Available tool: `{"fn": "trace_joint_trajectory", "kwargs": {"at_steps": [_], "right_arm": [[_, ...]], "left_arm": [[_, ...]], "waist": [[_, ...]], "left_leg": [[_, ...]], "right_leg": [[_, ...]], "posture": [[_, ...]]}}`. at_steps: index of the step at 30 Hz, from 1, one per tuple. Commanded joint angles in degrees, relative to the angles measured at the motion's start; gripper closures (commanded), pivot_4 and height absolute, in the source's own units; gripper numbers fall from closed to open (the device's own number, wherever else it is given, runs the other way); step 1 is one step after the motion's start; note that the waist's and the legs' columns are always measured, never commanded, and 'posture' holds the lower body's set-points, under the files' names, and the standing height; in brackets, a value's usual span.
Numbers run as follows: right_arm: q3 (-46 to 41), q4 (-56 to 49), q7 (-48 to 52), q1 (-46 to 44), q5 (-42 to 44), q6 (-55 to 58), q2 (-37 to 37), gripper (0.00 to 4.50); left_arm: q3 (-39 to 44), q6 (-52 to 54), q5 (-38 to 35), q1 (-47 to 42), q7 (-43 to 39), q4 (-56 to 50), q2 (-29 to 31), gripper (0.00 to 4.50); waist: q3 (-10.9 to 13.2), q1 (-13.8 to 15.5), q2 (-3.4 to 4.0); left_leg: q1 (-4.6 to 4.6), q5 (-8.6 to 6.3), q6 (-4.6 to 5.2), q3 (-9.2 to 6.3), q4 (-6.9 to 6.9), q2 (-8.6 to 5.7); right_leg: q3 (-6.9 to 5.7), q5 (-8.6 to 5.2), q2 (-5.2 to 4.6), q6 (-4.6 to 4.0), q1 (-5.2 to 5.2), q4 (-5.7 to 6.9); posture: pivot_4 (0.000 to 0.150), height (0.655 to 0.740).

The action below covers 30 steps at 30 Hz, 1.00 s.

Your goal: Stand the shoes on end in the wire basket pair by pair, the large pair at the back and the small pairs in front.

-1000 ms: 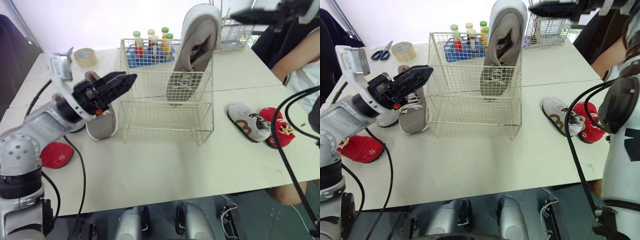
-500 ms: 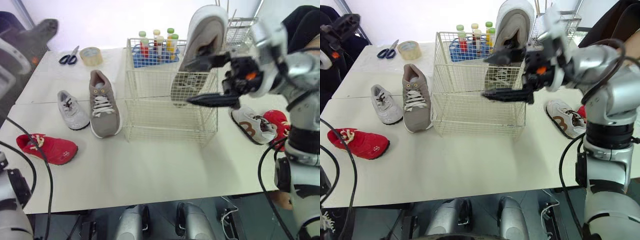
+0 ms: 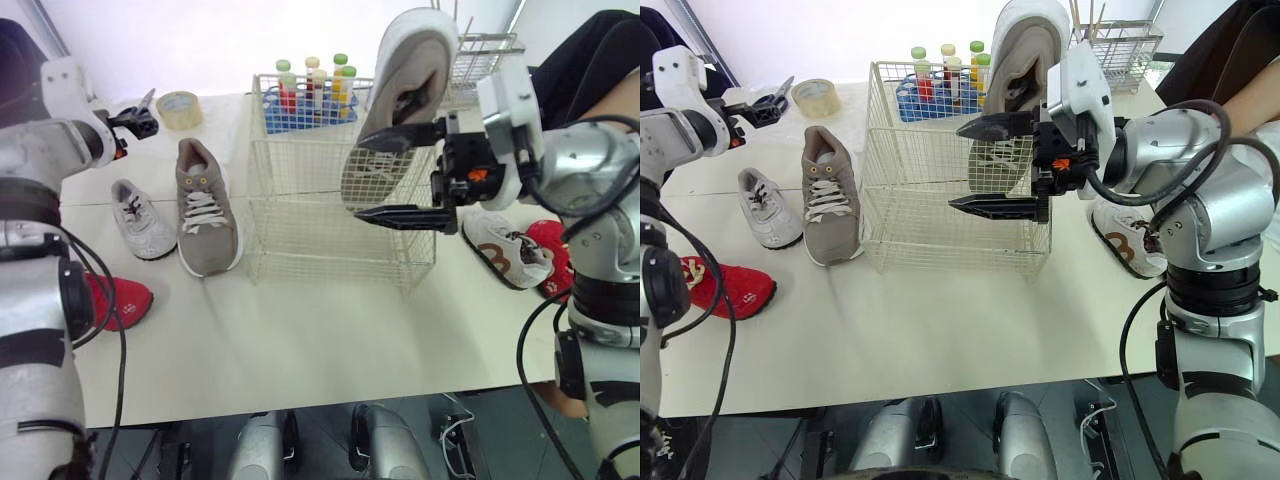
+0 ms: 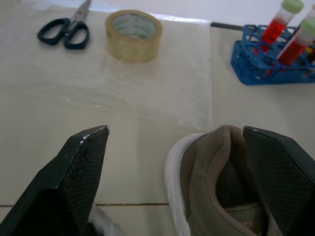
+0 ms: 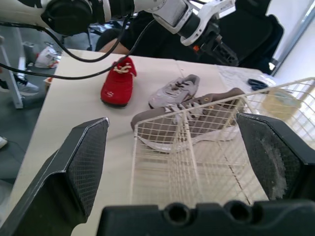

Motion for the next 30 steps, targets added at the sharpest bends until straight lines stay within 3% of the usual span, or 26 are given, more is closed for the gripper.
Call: {"fn": "trace_joint_trajectory", "kwargs": {"at_steps": [1, 10, 24, 27, 30], "right_arm": [[-1.01, -2.48, -1.57, 0.01, 1.10, -0.83, -0.82, 0.05], [-0.96, -3.55, -3.67, 0.61, 1.51, -0.85, -1.55, 0.05], [-0.78, -3.55, -4.78, 0.57, 2.17, -1.10, -3.22, 0.05], [-0.66, -3.53, -5.11, 0.56, 2.18, -1.18, -3.33, 0.00], [-0.55, -3.49, -5.43, 0.55, 2.00, -1.30, -3.51, 0.00]], "left_arm": [[0.02, -3.98, 5.20, -3.43, -1.82, 4.96, -0.64, 0.00], [1.97, -8.11, 11.14, -4.09, -2.40, 10.86, -5.03, 0.00], [6.16, -12.11, 15.34, 1.10, 3.79, 13.81, -9.50, 0.00], [7.45, -12.47, 15.54, 1.90, 5.14, 14.08, -9.76, 0.84], [8.92, -12.24, 15.42, 2.61, 6.33, 14.31, -9.94, 2.20]], "waist": [[0.02, -0.09, -0.03], [0.14, -0.81, -0.24], [0.15, -0.89, -0.25], [0.14, -0.91, -0.25], [0.14, -1.10, -0.26]], "left_leg": [[0.00, 0.00, 0.00, 0.00, 0.00, 0.00], [-0.09, 0.01, 0.02, -0.10, 0.04, 0.05], [-0.10, 0.01, 0.04, -0.14, 0.06, 0.06], [-0.10, 0.01, 0.04, -0.15, 0.06, 0.07], [-0.10, 0.01, 0.04, -0.15, 0.07, 0.07]], "right_leg": [[0.01, 0.00, 0.00, 0.00, -0.01, 0.01], [0.02, 0.00, -0.03, 0.01, -0.09, 0.07], [0.05, 0.01, -0.05, 0.01, -0.14, 0.15], [0.05, 0.01, -0.05, 0.01, -0.14, 0.17], [0.05, 0.01, -0.05, 0.01, -0.14, 0.17]], "posture": [[0.150, 0.7400], [0.150, 0.7400], [0.150, 0.7400], [0.150, 0.7400], [0.150, 0.7400]]}}
